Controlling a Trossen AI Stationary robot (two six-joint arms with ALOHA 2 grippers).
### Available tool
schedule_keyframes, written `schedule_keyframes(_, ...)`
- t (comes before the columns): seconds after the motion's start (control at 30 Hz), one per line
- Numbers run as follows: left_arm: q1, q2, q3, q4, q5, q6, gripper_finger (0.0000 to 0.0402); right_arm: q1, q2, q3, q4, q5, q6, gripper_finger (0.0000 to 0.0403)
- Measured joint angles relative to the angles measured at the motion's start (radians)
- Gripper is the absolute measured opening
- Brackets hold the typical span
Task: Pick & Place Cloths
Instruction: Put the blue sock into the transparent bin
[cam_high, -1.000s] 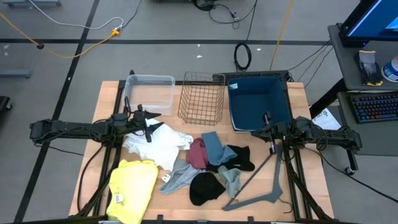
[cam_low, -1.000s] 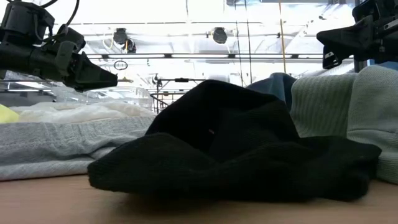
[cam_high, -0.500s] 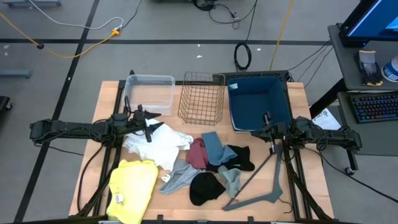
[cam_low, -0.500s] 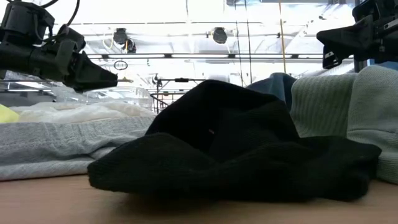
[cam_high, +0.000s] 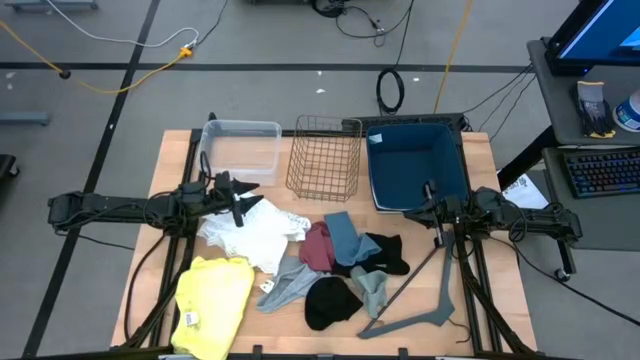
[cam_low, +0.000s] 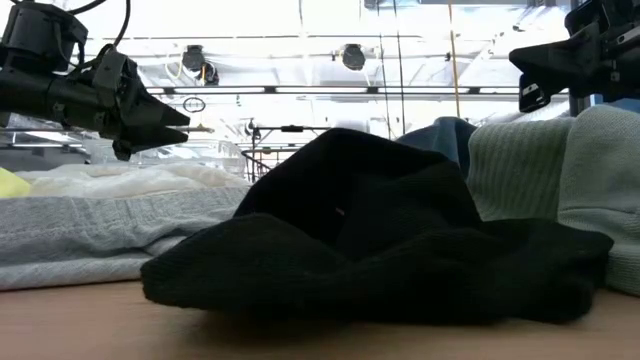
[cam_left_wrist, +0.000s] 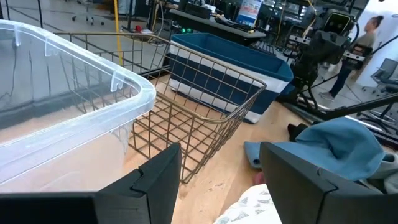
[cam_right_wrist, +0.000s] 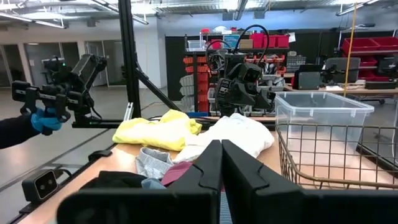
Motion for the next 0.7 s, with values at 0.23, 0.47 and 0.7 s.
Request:
schedule_keyframes(0.23,-0.001,0.000,0.000,0.000,0.006,0.004,0.0223,0.000,0.000,0.000,-0.002,0.054,-0.048,0.0004)
schedule_keyframes(0.47,-0.001,0.000,0.000,0.000,0.060,0.010,0.0223,0.000,0.002,0.000,0.003,0.023,-0.065,0.0004)
schedule_keyframes(0.7,-0.001,0.000,0.000,0.000,0.061,0.022,0.0223,0.000,0.006,0.000,0.004,-0.029,0.017,0.0004)
